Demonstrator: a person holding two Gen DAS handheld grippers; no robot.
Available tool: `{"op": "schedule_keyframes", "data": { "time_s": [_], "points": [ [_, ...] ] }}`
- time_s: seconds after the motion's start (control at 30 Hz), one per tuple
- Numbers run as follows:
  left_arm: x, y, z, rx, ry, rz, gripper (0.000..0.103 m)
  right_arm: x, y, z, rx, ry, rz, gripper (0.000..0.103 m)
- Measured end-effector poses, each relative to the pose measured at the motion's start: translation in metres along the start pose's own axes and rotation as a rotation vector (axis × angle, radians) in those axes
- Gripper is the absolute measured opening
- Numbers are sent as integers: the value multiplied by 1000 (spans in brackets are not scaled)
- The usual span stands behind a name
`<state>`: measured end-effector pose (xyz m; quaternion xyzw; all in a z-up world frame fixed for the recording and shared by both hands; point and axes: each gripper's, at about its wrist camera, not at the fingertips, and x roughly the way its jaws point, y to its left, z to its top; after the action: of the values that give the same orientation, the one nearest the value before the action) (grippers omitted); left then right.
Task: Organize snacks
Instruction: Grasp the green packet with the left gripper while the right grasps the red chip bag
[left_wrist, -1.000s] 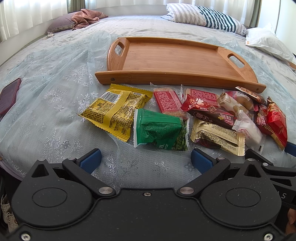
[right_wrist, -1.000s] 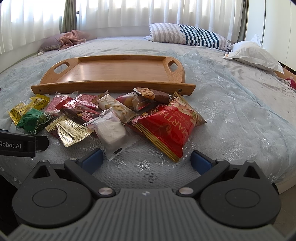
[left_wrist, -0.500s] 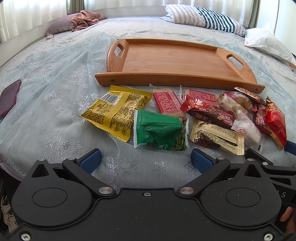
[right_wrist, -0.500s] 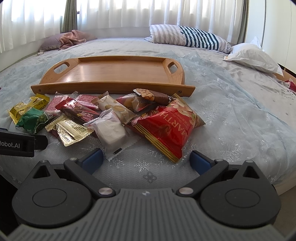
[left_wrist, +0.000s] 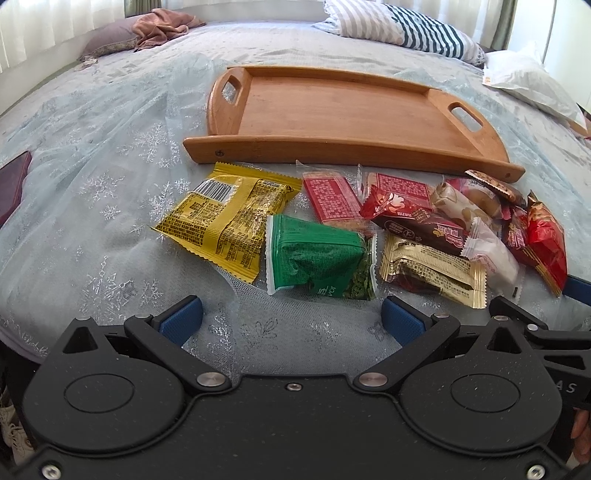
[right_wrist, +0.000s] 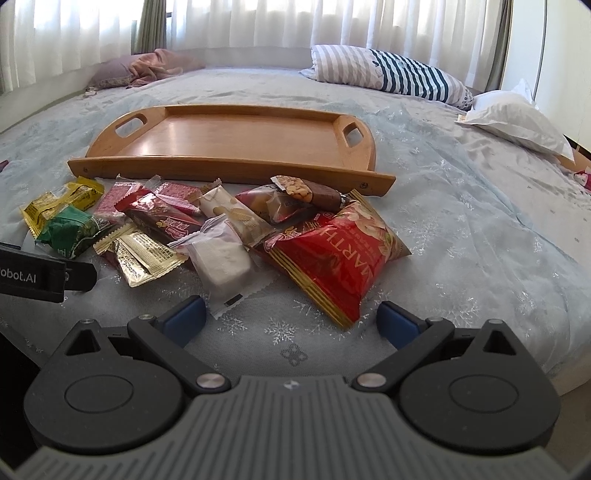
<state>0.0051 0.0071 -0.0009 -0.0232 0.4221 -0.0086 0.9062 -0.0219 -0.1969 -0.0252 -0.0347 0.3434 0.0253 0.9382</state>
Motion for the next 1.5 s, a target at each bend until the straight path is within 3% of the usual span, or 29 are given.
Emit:
{"op": "schedule_keyframes", "data": {
  "time_s": [0.27,0.37,0.5,0.63,0.8,0.9,1.0,1.07,1.13,1.37,1.5],
  "points": [
    [-12,-1,-6,-12,-39,-6,102,-7,-6,-7,-25,-28,45,103],
    [-24,5,-1,-49,-65,-58,93,-11,-11,0,-62,-12,64,103],
    [-42,2,5,-4,-163,-39,91,-29,-21,7,-20,-107,46,103],
    [-48,-11,9,91,-245,18,85,-33,-30,16,60,-166,29,99],
    [-43,-16,6,95,-248,-22,82,-21,-42,21,228,-151,-14,83],
    [-39,-16,2,93,-246,-17,82,-16,-44,21,284,-152,-39,80],
    [-38,-17,-1,90,-279,4,92,-11,-45,21,316,-152,-50,80],
    [-36,-17,-3,86,-300,11,92,-9,-45,19,346,-168,-59,80],
    [-33,-17,-2,79,-300,6,88,-8,-45,17,382,-182,-78,80],
    [-22,-16,-4,77,-242,-22,53,1,-47,13,431,-176,-82,73],
    [-25,-15,-5,67,-245,-13,51,2,-46,12,438,-192,-60,63]
  ]
}}
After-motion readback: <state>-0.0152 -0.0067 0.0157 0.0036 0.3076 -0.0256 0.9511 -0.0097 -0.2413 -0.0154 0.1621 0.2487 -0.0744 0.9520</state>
